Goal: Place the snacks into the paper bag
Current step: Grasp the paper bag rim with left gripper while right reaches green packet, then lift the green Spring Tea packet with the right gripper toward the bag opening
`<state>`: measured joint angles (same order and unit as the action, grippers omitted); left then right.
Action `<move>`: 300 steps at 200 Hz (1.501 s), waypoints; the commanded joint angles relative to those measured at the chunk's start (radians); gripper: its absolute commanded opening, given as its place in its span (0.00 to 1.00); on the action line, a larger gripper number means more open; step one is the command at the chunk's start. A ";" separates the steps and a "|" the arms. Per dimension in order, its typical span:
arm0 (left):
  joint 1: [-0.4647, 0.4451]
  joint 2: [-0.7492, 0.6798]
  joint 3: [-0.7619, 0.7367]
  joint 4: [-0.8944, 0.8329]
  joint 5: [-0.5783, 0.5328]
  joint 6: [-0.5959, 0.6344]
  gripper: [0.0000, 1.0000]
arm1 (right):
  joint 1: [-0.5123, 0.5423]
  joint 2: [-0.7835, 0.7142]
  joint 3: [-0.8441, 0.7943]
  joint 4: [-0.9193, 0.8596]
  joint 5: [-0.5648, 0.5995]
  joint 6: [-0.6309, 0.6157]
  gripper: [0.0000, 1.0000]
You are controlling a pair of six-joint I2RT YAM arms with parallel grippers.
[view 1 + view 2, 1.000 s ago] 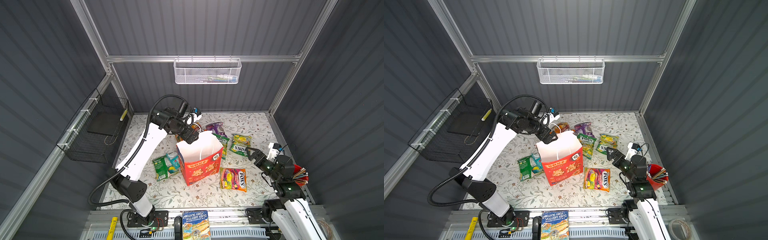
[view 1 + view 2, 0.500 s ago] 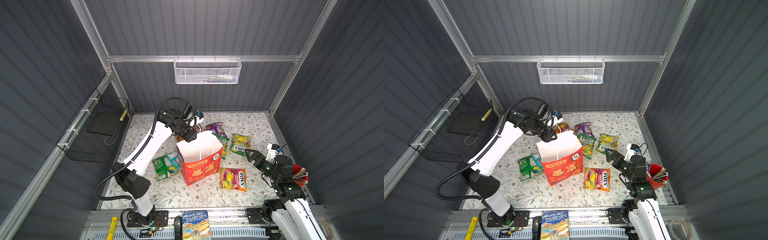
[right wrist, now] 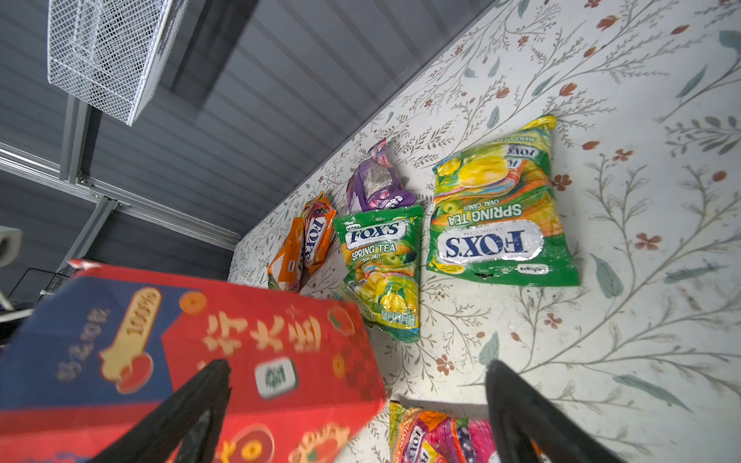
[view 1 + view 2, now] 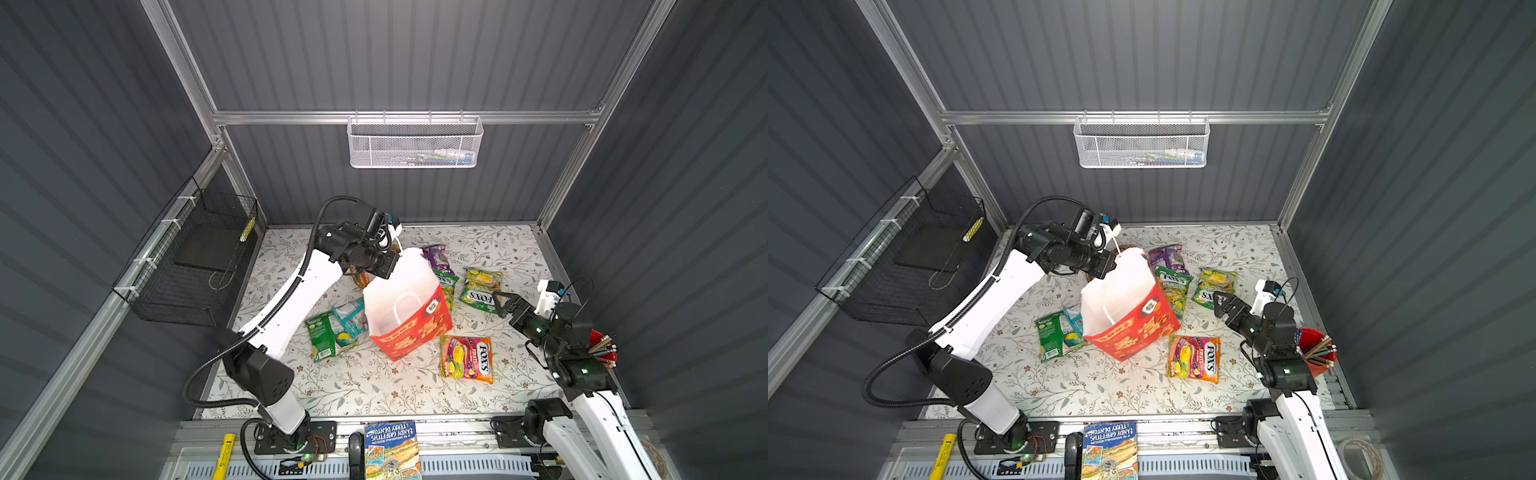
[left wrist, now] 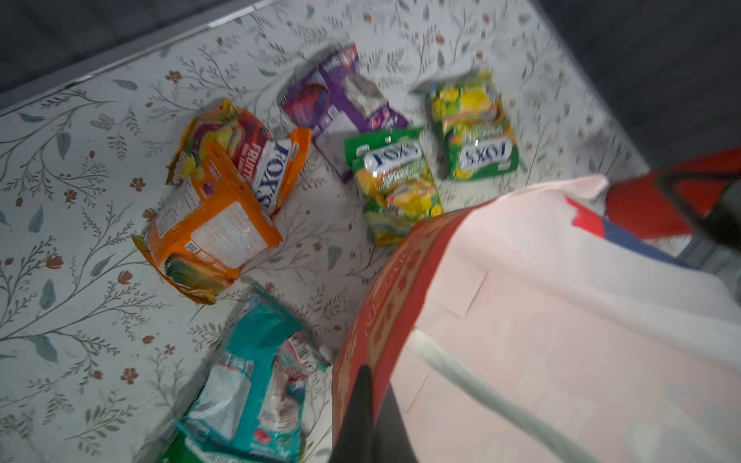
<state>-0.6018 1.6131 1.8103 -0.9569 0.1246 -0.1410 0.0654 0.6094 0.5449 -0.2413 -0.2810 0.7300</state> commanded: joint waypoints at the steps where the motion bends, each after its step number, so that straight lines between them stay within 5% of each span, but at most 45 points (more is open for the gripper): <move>1: -0.006 -0.094 -0.030 0.156 -0.099 -0.243 0.00 | 0.004 0.078 0.059 -0.027 0.029 -0.031 0.99; 43: -0.005 -0.082 0.020 0.066 -0.426 -0.302 0.00 | 0.002 0.271 0.092 0.005 0.131 0.047 0.99; 84: -0.005 -0.023 0.100 0.004 -0.599 -0.272 0.00 | -0.007 0.451 0.129 -0.059 0.362 0.144 0.99; 130: -0.009 -0.009 -0.002 0.079 -0.563 -0.280 0.00 | -0.029 0.675 0.164 0.044 0.371 0.073 0.99; 170: -0.014 0.020 0.041 0.075 -0.437 -0.278 0.00 | -0.043 0.877 0.242 0.144 0.215 -0.078 0.99; 229: -0.015 -0.191 -0.137 0.182 -0.384 -0.288 0.00 | -0.068 1.007 0.324 0.125 0.114 -0.075 0.99; 300: -0.015 -0.228 -0.138 0.215 -0.289 -0.315 0.00 | -0.087 1.073 0.329 0.171 0.029 -0.059 0.56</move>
<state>-0.6102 1.3785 1.6741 -0.7589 -0.2146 -0.4404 -0.0143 1.6619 0.8616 -0.0887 -0.2123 0.6628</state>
